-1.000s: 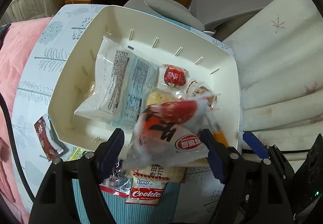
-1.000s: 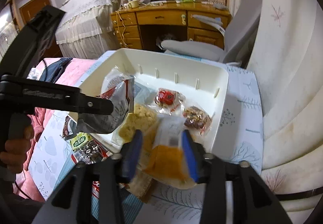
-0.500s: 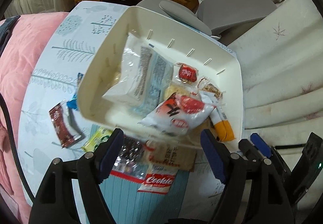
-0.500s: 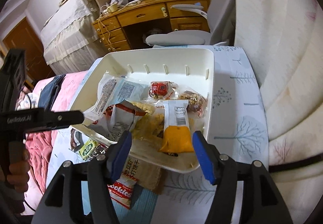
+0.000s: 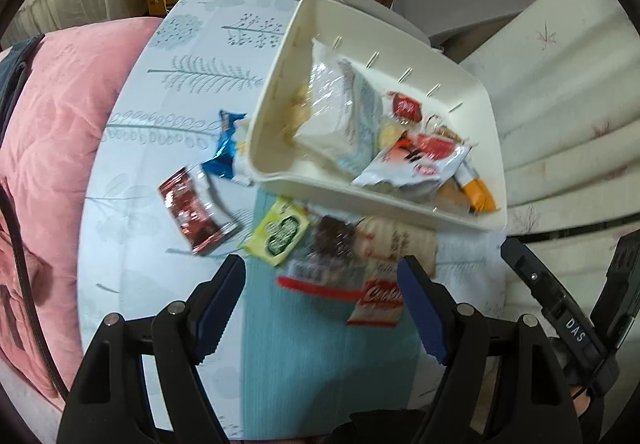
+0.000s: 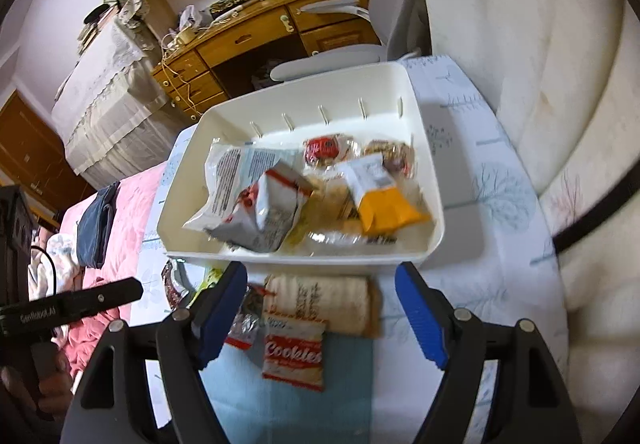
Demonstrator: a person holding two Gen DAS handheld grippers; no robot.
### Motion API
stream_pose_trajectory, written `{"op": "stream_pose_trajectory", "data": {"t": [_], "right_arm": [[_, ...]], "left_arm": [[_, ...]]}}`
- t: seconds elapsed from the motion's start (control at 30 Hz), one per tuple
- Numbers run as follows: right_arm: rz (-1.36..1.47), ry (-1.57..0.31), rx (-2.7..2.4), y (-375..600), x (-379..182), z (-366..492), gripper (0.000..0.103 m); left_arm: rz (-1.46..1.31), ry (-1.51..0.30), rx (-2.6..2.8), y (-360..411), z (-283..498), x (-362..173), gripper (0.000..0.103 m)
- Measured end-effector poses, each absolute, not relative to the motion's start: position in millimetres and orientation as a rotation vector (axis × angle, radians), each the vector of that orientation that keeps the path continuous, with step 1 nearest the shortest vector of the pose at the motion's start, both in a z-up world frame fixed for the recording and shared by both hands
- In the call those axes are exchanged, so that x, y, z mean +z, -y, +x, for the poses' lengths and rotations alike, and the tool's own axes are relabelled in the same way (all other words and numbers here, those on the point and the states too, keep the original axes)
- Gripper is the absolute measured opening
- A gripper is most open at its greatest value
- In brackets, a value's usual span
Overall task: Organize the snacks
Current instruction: 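Move left tool to the brown snowflake packet while right tool reaches the red Cookies bag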
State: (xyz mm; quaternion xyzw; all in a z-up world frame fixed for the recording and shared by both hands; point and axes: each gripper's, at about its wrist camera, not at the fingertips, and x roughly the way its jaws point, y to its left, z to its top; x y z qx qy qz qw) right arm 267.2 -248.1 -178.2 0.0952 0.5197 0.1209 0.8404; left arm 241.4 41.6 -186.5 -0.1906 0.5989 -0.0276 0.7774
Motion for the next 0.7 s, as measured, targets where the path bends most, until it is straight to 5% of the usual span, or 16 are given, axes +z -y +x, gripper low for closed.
{"op": "stream_pose_trajectory", "data": {"t": [0.7], "right_arm": [[0.376,-1.202,0.073,204.9,-223.6,222.2,0.077]], "left_arm": [[-0.283,-1.361,-0.117,-120.3,237.6,-221.6,0.077]]}}
